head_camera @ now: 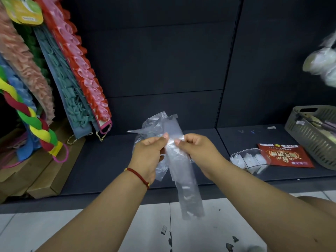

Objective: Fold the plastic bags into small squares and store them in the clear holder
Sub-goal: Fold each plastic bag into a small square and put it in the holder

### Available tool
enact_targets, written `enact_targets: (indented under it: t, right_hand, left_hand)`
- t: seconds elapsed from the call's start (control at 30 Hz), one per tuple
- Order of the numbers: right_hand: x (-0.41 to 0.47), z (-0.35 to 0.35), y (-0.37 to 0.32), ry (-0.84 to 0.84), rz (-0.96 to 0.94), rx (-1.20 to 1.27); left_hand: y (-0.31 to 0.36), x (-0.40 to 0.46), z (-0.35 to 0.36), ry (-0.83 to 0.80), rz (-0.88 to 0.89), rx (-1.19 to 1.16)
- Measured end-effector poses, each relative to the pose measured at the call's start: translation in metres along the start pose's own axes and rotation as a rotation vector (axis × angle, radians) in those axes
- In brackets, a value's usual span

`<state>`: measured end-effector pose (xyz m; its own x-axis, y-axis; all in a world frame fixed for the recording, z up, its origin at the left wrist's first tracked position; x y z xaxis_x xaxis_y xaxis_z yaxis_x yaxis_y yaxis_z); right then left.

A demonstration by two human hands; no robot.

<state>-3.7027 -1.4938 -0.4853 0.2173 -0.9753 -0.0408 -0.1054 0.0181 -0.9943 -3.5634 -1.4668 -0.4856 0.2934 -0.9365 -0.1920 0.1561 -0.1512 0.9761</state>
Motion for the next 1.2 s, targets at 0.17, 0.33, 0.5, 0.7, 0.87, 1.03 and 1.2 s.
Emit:
enact_targets:
  t: [0.17,0.33,0.5,0.7,0.87,1.03,1.2]
  right_hand:
    - [0.004,-0.011,-0.007,-0.094,0.088,0.096]
    - [0.005,-0.021,-0.013,-0.143,0.113,0.165]
    - [0.009,-0.028,-0.012,-0.107,0.097,0.072]
    - [0.007,-0.027,-0.006,-0.030,0.069,0.042]
    - [0.006,-0.020,-0.002,0.033,0.044,0.043]
    - [0.004,-0.016,-0.003,0.039,0.017,0.101]
    - [0.004,-0.016,-0.003,0.115,-0.023,0.128]
  left_hand:
    - [0.015,-0.005,-0.005,0.018,0.249,0.137]
    - [0.015,-0.007,-0.006,-0.218,0.413,0.204]
    - [0.011,-0.006,0.003,-0.254,0.194,-0.016]
    - [0.011,-0.011,0.008,-0.191,0.124,-0.144]
    - [0.008,-0.013,0.008,-0.154,0.178,-0.079]
    - [0.007,-0.010,0.009,-0.112,0.224,-0.031]
    - [0.007,-0.010,0.011,-0.051,0.183,-0.052]
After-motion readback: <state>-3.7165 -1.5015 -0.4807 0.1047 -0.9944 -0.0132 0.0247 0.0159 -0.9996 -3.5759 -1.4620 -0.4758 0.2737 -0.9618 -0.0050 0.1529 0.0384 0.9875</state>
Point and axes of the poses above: each hand's wrist, its own x-axis towards the middle knuckle, its own z-axis out of the palm, y = z × x, the point moved 3 cm from there along x, towards the middle knuckle, and after that the axes turned 2 degrees about y, right-handed, at the moved point
